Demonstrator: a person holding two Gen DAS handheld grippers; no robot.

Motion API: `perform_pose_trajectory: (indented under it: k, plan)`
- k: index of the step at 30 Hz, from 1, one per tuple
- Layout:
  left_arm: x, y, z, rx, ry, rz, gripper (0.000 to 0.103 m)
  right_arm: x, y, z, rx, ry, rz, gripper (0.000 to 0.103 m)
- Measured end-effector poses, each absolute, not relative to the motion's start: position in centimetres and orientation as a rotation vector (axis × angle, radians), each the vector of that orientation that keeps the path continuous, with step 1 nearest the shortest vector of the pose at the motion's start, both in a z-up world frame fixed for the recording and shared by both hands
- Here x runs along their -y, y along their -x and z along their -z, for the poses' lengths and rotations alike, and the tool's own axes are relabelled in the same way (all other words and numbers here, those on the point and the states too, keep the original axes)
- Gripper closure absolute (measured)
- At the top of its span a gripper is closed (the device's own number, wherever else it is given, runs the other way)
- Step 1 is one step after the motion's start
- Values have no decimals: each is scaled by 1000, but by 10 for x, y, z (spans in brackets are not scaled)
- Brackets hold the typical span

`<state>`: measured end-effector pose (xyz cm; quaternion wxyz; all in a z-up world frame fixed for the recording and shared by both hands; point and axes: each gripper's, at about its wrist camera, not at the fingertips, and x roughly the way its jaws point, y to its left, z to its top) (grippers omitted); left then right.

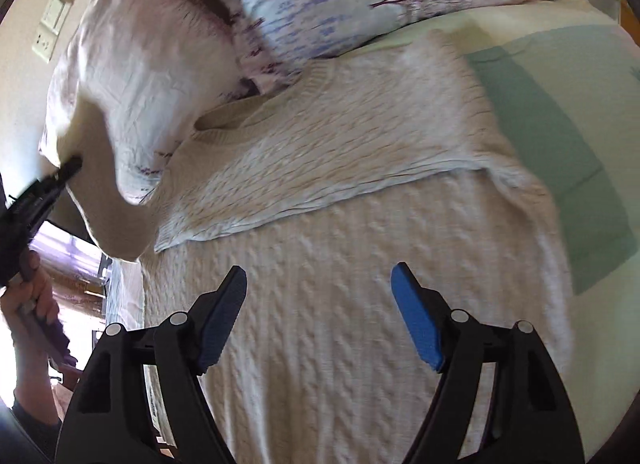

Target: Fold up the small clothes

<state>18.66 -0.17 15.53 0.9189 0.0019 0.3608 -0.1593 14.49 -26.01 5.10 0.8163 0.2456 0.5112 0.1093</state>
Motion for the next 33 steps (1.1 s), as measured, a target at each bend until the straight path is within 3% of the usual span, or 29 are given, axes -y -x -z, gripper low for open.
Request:
perform_pose_trajectory:
  k: [2,4,6,7,8,9,14,17,19,20,21,23,24,28,30,33]
  plan:
    - [68,-189,-131,-802,-49,406,71,271,-141,-52,-1097,-515,-215,27]
    - [89,-190,-103,-912,-66,373,71,288,-132,-53,-1105,-519,-194,27]
    - [69,-174,-91,-941,-24,334,68,309,-113,-59,-1079,-523,-173,27]
    - [46,-161,-87,-934,-4,301,63,318,-106,-60,-1076,-527,-164,27]
    - [18,-146,-83,-928,8,255,52,327,-97,-59,-1081,-536,-155,27]
    - [-10,-131,-78,-937,12,197,49,340,-85,-55,-1102,-563,-147,27]
    - [-114,-70,-40,-1097,187,23,49,366,-49,-34,-1185,-722,-189,31]
    - [-145,-38,-22,-1152,336,3,53,367,-39,-27,-1204,-775,-237,33]
    - [-153,-19,-15,-1140,442,31,59,364,-33,-24,-1229,-823,-284,42]
    - [-154,-11,-13,-1139,480,57,62,361,-30,-20,-1249,-856,-314,45]
    - [-154,-3,-12,-1145,522,85,72,357,-25,-16,-1267,-894,-344,48]
    - [-149,10,-6,-1161,599,140,82,349,-15,-7,-1308,-964,-402,62]
    - [-144,15,-2,-1167,614,151,83,346,-10,-3,-1332,-982,-423,73]
    - [-125,23,3,-1179,673,164,84,331,4,2,-1382,-992,-467,83]
    - [-123,23,3,-1186,719,168,93,329,3,-1,-1370,-1013,-487,90]
    - [-125,15,-4,-1167,769,197,96,331,-8,-15,-1287,-1053,-519,95]
